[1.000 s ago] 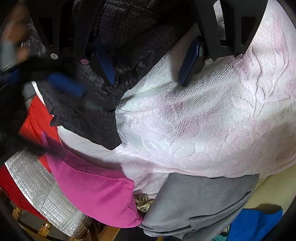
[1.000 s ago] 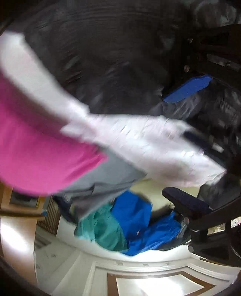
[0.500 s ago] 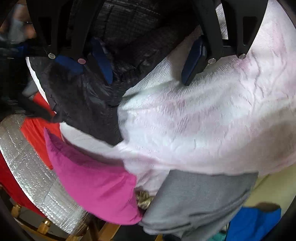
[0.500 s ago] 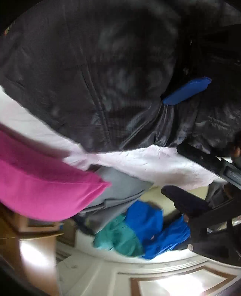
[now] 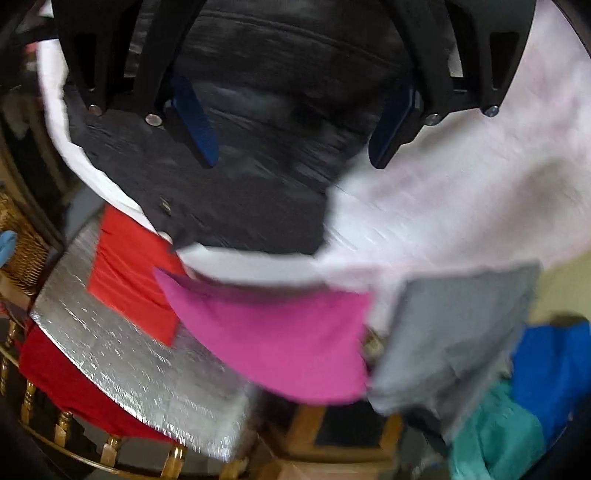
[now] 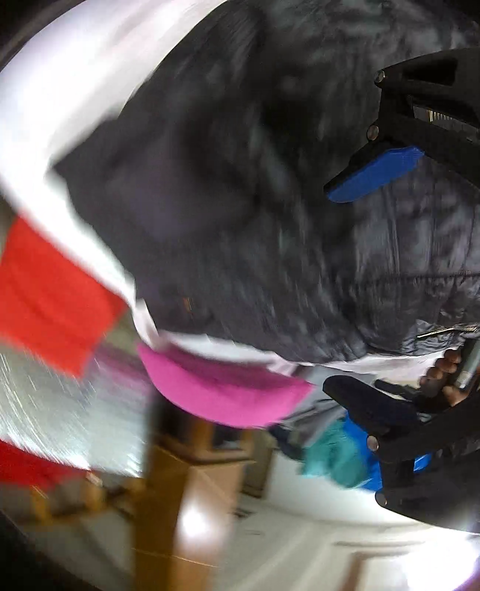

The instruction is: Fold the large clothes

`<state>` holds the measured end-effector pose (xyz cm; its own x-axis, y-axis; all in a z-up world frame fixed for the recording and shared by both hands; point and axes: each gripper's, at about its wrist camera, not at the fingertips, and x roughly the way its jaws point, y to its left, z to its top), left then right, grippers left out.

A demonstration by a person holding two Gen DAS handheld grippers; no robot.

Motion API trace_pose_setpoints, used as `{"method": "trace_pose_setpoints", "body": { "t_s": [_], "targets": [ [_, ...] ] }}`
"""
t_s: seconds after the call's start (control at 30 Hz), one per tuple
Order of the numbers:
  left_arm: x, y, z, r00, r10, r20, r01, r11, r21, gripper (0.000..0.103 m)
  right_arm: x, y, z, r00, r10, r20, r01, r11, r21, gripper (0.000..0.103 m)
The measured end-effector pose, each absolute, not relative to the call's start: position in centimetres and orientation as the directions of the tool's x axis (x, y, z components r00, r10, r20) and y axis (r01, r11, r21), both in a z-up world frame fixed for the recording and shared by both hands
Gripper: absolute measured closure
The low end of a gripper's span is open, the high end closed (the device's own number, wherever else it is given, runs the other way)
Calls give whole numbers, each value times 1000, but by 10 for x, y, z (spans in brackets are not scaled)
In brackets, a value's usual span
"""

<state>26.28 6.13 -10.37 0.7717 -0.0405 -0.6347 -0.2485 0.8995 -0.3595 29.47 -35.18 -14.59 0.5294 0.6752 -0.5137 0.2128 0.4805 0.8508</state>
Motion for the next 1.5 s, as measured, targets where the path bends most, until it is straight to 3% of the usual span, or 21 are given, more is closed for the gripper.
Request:
{"method": "trace_pose_setpoints", "body": {
  "t_s": [0.07,0.2,0.3,0.33,0.37,0.43,0.5,0.6,0.7,0.73,0.77,0.87,1.0,1.03,1.07,1.1,1.2,1.33,1.4,1.47,1.5],
  "targets": [
    [277,52,-109,749,-78,-658,-221,907,-359,18,299,-363,-155,555,660,-507,242,455,857,6],
    [295,56,-103,735,-24,-677,-281,899,-336,18,310,-378,-163,646,591,-482,296,389,873,6],
    [306,59,-103,735,5,-678,-314,888,-335,18,316,-376,-162,687,508,-520,344,402,848,7],
    [318,53,-112,702,26,-712,-316,907,-279,18,321,-369,-158,687,481,-545,352,436,829,10],
    [332,43,-127,637,61,-768,-313,932,-186,18,326,-361,-155,675,469,-569,355,469,809,29],
    [345,27,-151,573,136,-808,-257,966,-20,18,335,-349,-154,633,463,-620,366,527,767,81],
    [337,26,-143,607,148,-781,-243,970,-5,20,334,-350,-140,645,428,-633,342,579,740,81],
    [307,55,-113,685,24,-728,-277,933,-230,20,337,-344,-134,636,397,-662,310,654,690,81],
    [277,86,-99,737,-91,-670,-302,843,-446,18,337,-348,-151,638,445,-629,334,577,746,67],
    [272,94,-103,733,-158,-662,-300,797,-524,16,336,-349,-157,638,475,-606,326,547,771,47],
    [272,96,-106,724,-200,-660,-300,770,-563,16,333,-352,-161,647,491,-584,309,531,789,40],
    [291,99,-129,662,-316,-679,-324,696,-641,15,329,-347,-161,649,482,-589,295,554,779,40],
    [313,98,-150,629,-310,-713,-393,665,-635,17,329,-351,-155,646,482,-592,280,573,771,40],
    [315,98,-147,640,-299,-708,-388,669,-634,36,332,-349,-154,638,487,-596,265,589,764,55],
    [316,95,-145,642,-292,-709,-381,681,-625,61,334,-347,-150,631,480,-610,258,612,748,81],
    [322,93,-140,622,-275,-733,-367,725,-583,92,335,-344,-145,635,467,-615,238,639,731,81],
    [332,92,-143,621,-253,-742,-346,761,-549,92,330,-339,-136,657,439,-613,193,688,700,83],
    [334,84,-155,597,-201,-776,-324,825,-463,87,331,-343,-167,597,460,-657,257,667,700,79],
    [331,79,-143,593,-177,-786,-308,851,-424,80,329,-345,-160,589,463,-662,249,675,694,68],
    [324,83,-132,593,-193,-782,-303,846,-439,69,323,-347,-148,566,500,-655,220,675,705,38],
    [319,87,-129,601,-212,-771,-290,840,-458,61,317,-347,-141,565,497,-659,203,690,695,32]
  ]
}}
